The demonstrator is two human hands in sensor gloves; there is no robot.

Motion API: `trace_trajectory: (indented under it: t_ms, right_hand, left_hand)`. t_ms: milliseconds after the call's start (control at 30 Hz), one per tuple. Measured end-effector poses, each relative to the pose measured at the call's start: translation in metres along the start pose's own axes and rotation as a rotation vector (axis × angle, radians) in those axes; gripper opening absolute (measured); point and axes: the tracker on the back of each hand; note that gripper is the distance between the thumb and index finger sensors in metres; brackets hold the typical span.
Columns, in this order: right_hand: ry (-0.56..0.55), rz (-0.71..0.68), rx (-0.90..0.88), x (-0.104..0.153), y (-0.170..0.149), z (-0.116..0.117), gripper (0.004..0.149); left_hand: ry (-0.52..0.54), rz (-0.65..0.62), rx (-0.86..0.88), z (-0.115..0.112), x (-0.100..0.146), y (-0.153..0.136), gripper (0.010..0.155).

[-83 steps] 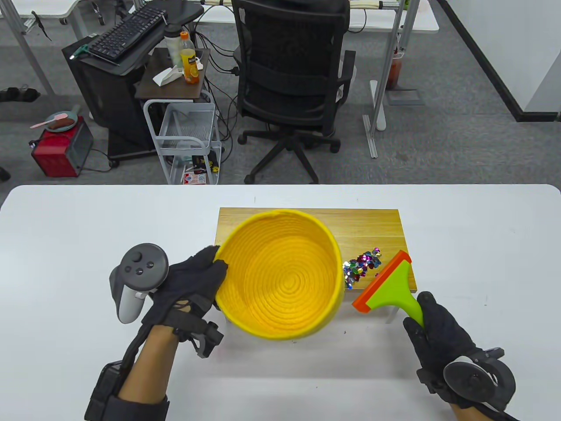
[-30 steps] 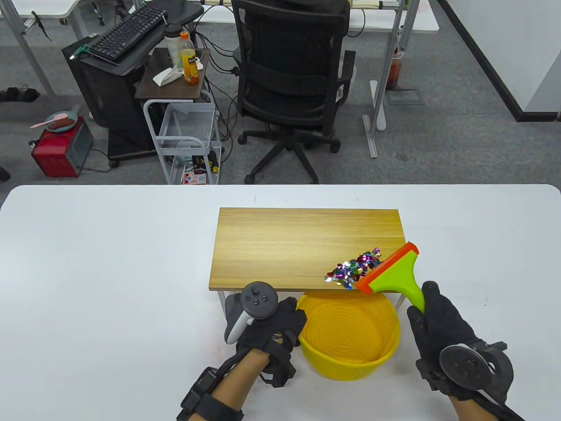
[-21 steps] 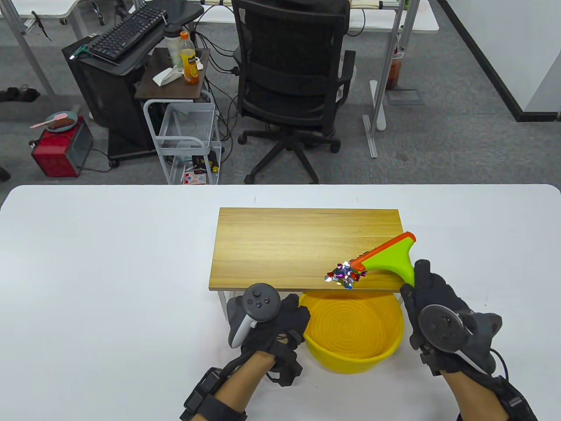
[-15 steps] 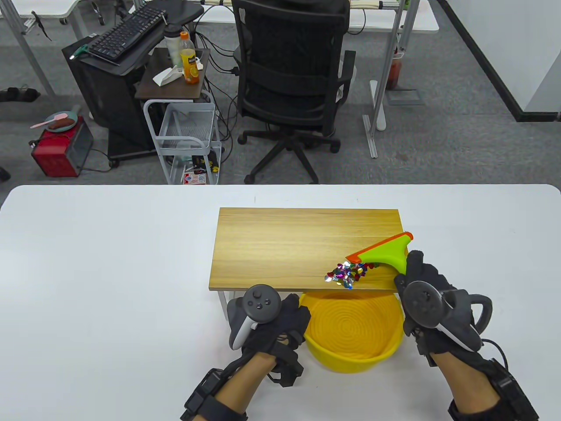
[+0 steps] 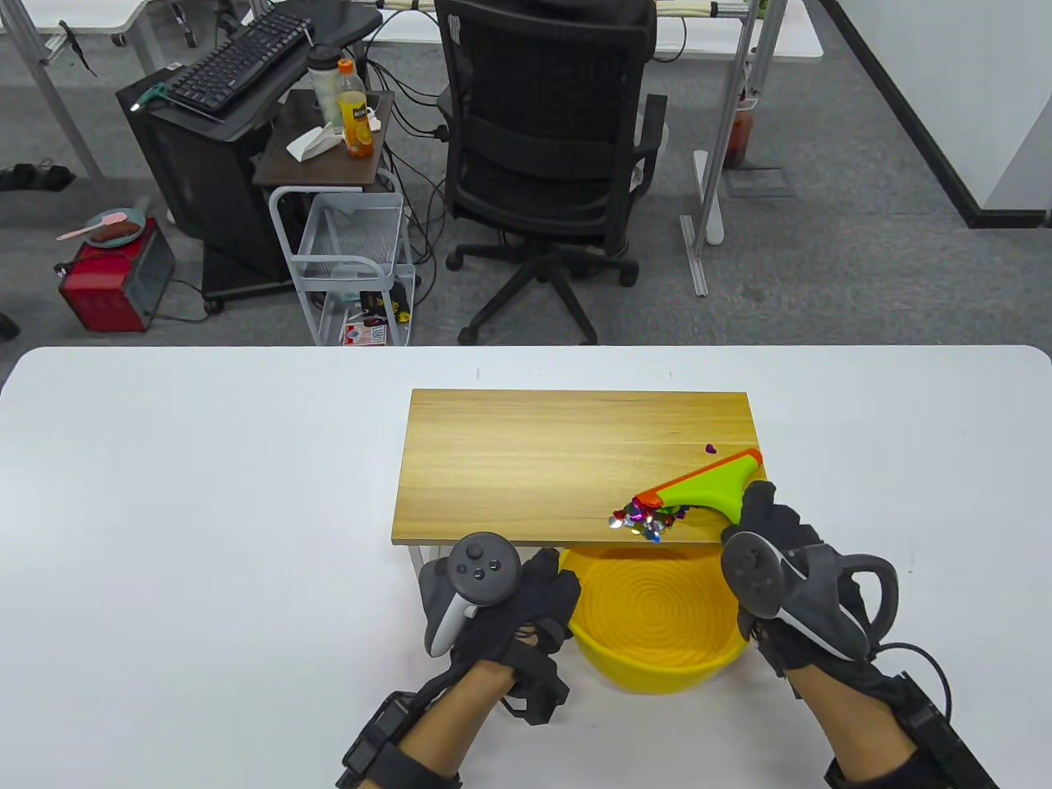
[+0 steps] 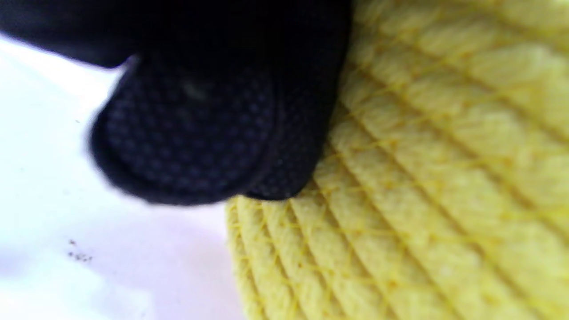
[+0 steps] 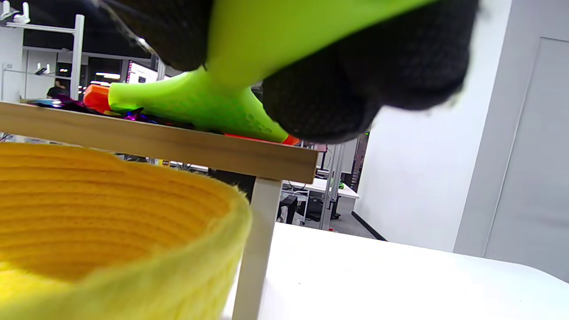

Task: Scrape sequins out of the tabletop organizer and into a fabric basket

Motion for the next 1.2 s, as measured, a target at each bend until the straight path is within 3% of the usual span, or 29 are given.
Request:
trace_trajectory:
  t_ms: [300, 433, 700, 967, 1200]
  right_hand:
    - [0.046, -0.097, 0.031, 0.052, 0.003, -0.026, 0.060]
    - [0.043, -0.113, 0.014, 0.059, 0.000, -0.037, 0.060]
    - [0.047, -0.026, -0.016, 0.016, -0.006, -0.052, 0.060]
    - [0.117, 0.050, 0.007, -0.047, 0.006, -0.040, 0.059]
    - [0.160, 0.085, 0.017, -0.075, 0.019, -0.023, 0.059]
  left_hand:
    - [-0.005, 0.011, 0.042, 0.004, 0.000, -0.002, 0.055]
    - [-0.005, 0.009, 0.038, 0.005, 0.000, -0.001, 0.055]
    - [-0.006, 0.003, 0.035, 0.005, 0.001, -0.001, 0.055]
    - [-0.001, 0.002, 0.041, 0.006, 0.001, -0.001, 0.055]
    - [-0.009, 0.004, 0.052, 0.008, 0.002, -0.001, 0.055]
Point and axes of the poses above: the tracker on the back of each hand, its own y axis roughly to the thumb side, its own x axis roughly from the fingertips to the wrist, z = x × y, and after that the axes turned 7 degrees about x, right-handed
